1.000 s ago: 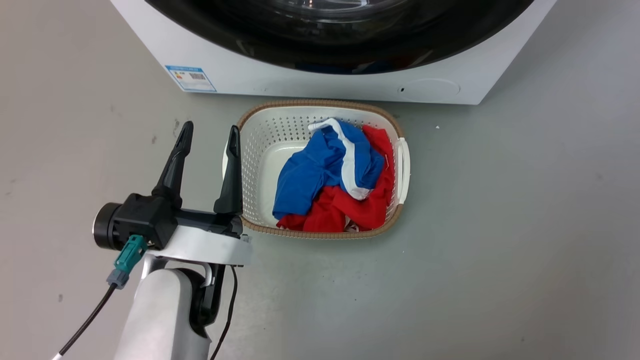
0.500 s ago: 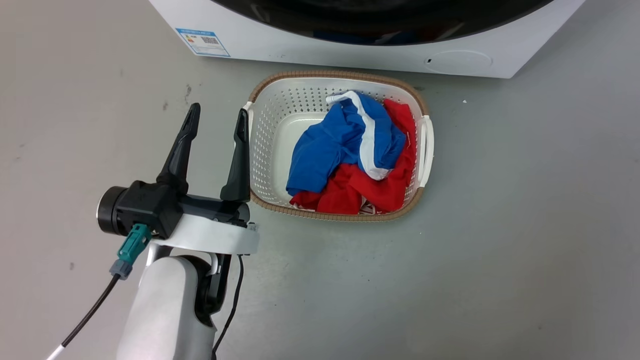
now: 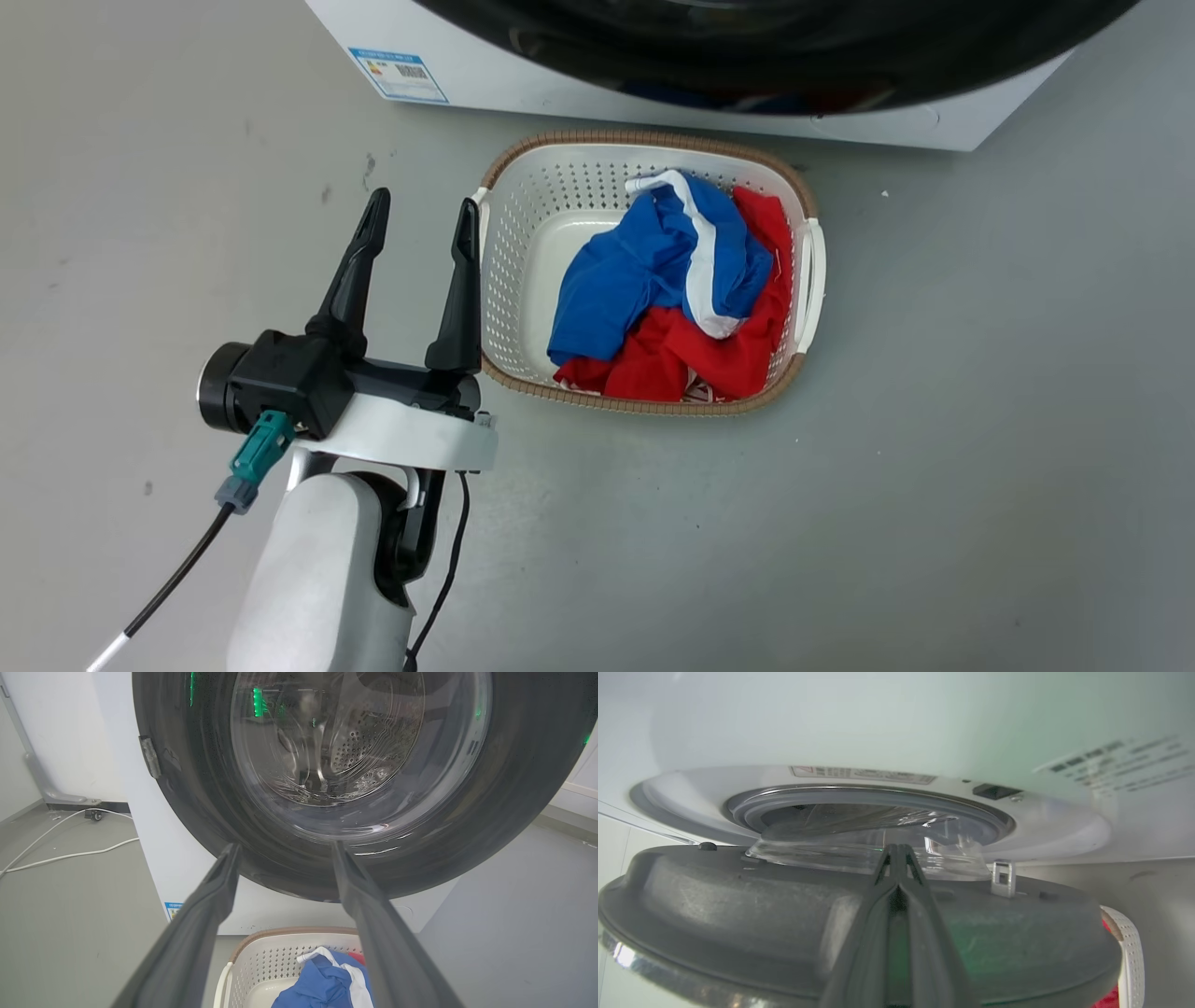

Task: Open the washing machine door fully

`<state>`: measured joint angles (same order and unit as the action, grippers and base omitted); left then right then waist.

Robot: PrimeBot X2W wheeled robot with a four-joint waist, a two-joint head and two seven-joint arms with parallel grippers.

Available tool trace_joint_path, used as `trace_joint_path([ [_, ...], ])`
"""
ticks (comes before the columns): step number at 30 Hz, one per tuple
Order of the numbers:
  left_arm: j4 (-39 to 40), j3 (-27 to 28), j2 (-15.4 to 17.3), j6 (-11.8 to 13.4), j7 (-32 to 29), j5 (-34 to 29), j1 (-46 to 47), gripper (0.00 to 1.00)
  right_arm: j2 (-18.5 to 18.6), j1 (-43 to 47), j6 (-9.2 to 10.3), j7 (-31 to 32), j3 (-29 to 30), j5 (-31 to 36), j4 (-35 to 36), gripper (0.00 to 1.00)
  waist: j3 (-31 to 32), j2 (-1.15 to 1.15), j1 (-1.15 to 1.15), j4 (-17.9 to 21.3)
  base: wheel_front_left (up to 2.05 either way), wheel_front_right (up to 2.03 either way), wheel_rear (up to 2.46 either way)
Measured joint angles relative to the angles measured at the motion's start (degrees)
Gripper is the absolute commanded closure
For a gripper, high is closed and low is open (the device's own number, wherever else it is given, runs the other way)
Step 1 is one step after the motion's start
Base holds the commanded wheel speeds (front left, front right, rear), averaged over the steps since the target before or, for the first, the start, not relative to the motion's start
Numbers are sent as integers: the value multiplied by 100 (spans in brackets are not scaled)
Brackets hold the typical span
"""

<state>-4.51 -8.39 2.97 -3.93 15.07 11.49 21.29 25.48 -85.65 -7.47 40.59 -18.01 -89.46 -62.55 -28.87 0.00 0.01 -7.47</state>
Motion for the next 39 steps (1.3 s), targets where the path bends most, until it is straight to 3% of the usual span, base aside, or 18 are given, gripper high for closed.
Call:
trace_joint_path([
  [8,-136,7,-2,5,0,-26,-127,0,-162,703,-2,617,-141,-94,293,100,414,0,0,43,0,0,0],
  [25,-645,60,26,-221,0,-234,-1034,0,-567,2866,-1,1162,-435,-339,1301,100,1839,0,-1,213,0,0,0],
  [39,-794,-71,73,-297,0,-226,-1426,0,-1057,4269,-1,1436,-955,-519,2854,100,2661,0,-2,115,0,0,0],
])
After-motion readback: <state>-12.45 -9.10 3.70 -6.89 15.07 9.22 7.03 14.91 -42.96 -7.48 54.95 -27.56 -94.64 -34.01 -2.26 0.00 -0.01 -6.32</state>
